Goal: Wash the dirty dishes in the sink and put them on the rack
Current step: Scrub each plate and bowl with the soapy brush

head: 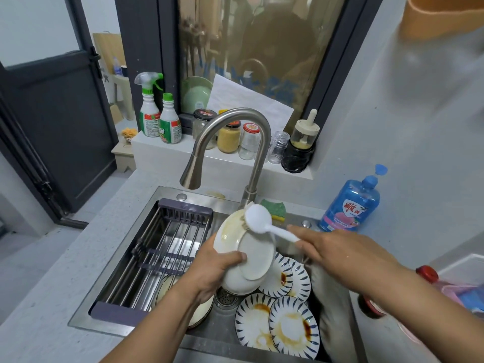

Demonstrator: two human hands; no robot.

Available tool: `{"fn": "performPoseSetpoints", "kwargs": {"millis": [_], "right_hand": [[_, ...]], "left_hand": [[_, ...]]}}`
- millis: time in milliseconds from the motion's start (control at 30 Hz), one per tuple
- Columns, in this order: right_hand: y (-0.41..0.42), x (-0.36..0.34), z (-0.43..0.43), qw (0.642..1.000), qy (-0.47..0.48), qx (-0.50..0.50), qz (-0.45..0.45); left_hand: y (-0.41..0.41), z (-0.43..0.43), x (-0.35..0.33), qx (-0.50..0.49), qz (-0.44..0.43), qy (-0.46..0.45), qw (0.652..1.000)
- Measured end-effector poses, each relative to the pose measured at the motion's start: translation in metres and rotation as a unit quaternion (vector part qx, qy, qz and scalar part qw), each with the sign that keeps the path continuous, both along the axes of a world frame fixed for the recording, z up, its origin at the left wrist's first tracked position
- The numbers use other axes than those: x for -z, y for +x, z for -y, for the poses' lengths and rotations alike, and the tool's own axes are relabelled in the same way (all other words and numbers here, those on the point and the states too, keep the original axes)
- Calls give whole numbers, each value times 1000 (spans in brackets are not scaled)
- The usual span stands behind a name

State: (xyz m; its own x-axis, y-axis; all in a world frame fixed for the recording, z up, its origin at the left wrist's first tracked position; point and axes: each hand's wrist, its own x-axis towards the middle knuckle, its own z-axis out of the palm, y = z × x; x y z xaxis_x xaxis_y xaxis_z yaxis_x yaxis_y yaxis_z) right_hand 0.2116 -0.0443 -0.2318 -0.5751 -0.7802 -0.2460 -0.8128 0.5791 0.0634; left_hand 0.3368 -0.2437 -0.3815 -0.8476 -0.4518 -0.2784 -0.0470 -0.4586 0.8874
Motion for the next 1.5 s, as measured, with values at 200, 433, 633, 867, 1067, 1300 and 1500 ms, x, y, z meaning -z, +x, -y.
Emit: {"fn": "performPoseSetpoints", "kwargs": {"millis": [200,433,633,867,1067,1300,1500], "right_hand": [[-35,-1,-15,983,-56,78,154],[-17,-10,-1,919,-258,139,264],[-13,1,22,912,-239,179,281],[-2,-4,44,987,-101,60,109],[-1,-16,53,989,-119,6,84],[20,-39,15,995,-48,-91,-3],[-1,-34,10,999,-24,-47,-1]], "left_hand": [[5,5,-4,-12,-43,46,998],[11,2,-10,66,-63,34,995],[14,-5,-23,117,-68,25,991],[2,10,-71,198,-11,-336,921],[-1,8,-58,130,27,-320,938],[8,8,-33,16,93,-230,969],[9,4,-31,-3,58,-213,975]]}}
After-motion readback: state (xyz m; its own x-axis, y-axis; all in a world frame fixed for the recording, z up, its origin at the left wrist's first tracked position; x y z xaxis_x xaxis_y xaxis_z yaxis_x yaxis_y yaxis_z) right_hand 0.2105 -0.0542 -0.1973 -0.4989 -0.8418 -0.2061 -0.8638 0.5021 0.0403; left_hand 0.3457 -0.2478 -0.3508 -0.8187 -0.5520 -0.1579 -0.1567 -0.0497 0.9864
